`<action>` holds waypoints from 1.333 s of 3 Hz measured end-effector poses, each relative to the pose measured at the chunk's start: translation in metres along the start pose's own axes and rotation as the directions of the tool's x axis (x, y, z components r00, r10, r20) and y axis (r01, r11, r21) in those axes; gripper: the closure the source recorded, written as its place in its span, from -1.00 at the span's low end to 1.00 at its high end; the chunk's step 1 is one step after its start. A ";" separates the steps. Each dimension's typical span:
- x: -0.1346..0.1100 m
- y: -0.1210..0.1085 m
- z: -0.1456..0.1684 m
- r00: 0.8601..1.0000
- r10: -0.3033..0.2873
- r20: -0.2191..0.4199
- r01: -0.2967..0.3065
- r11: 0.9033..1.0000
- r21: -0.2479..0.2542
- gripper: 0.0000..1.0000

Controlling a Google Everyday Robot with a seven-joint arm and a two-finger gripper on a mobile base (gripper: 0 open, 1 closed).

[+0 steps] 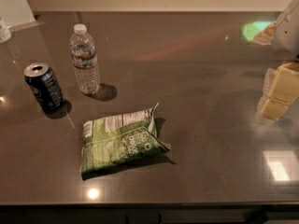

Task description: Pick green jalapeno chip bag

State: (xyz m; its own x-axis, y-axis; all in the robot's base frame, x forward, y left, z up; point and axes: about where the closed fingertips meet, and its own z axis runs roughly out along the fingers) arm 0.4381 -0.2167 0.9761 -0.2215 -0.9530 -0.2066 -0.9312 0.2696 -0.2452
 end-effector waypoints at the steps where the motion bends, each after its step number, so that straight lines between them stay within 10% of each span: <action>1: 0.000 0.000 -0.001 1.000 0.000 0.002 0.000 1.000 0.002 -1.00; 4: -0.055 0.038 0.049 0.976 -0.103 0.191 0.126 0.985 -0.116 -1.00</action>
Offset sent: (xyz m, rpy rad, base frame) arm -0.0090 0.0282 -0.0131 0.1134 0.0734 0.0915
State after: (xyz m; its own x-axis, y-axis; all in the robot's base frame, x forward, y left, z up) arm 0.4287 -0.1472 0.9320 -0.0652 -0.9315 -0.3578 -0.9789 0.1292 -0.1582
